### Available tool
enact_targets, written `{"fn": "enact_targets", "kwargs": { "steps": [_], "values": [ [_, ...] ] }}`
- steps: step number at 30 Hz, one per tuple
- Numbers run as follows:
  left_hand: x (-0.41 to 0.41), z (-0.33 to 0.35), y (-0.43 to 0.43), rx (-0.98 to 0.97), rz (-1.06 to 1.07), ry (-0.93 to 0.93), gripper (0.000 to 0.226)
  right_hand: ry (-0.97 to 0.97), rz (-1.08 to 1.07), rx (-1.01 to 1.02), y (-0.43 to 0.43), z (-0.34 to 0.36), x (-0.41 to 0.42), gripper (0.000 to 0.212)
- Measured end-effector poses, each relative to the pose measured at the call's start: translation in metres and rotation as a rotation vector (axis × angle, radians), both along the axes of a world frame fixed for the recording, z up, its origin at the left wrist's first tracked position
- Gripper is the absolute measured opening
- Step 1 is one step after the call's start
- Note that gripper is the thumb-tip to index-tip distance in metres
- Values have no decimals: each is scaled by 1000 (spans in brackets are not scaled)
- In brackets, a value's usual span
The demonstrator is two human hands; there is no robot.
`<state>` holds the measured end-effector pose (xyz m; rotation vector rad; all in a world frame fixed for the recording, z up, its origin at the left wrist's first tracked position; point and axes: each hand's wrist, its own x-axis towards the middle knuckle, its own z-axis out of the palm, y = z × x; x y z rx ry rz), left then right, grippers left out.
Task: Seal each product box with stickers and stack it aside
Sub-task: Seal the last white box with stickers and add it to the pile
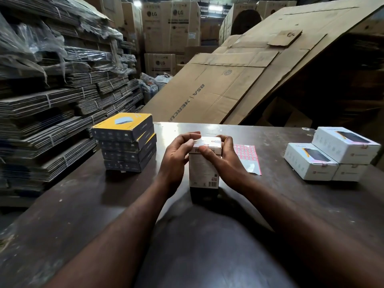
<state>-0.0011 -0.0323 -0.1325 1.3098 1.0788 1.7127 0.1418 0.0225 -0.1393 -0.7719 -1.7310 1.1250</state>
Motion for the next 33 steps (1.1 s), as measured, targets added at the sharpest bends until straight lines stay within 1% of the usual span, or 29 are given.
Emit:
{"fn": "enact_targets", "kwargs": {
  "steps": [3, 5, 7, 10, 12, 14, 17, 20, 24, 27, 29, 31, 33],
  "values": [
    [0, 2, 1, -19, 27, -55, 22, -73, -77, 109, 3, -2, 2, 60],
    [0, 1, 2, -27, 39, -87, 20, -121, -70, 169, 5, -6, 3, 57],
    [2, 3, 1, -47, 46, -106, 23, -161, -45, 227, 4, -9, 5, 55],
    [7, 7, -1, -60, 45, -121, 20, -172, -31, 273, 2, -12, 5, 60],
    [10, 8, -3, -68, 57, -112, 24, -167, -15, 276, 0, -13, 4, 63],
    [11, 9, -3, -75, 64, -110, 24, -156, -6, 268, -1, -13, 4, 66],
    [12, 13, -2, -83, 36, -200, 26, -142, -1, 259, -3, -13, 3, 69],
    [13, 17, -3, -115, 15, -293, 31, -137, -4, 261, -7, -12, -2, 64],
    [12, 15, -4, -110, 15, -324, 41, -51, -19, 193, -9, -12, -6, 63],
    [14, 11, -4, -91, 5, -297, 43, 37, -43, 79, -9, -12, -9, 63],
    [14, 9, -4, -79, 5, -244, 40, 66, -66, 37, -9, -10, -13, 59],
    [14, 6, -3, -54, 21, -143, 31, 74, -88, 22, -8, -10, -14, 59],
    [11, 0, 0, 20, 72, 34, 23, 59, -99, 25, -6, -10, -11, 62]
  ]
}}
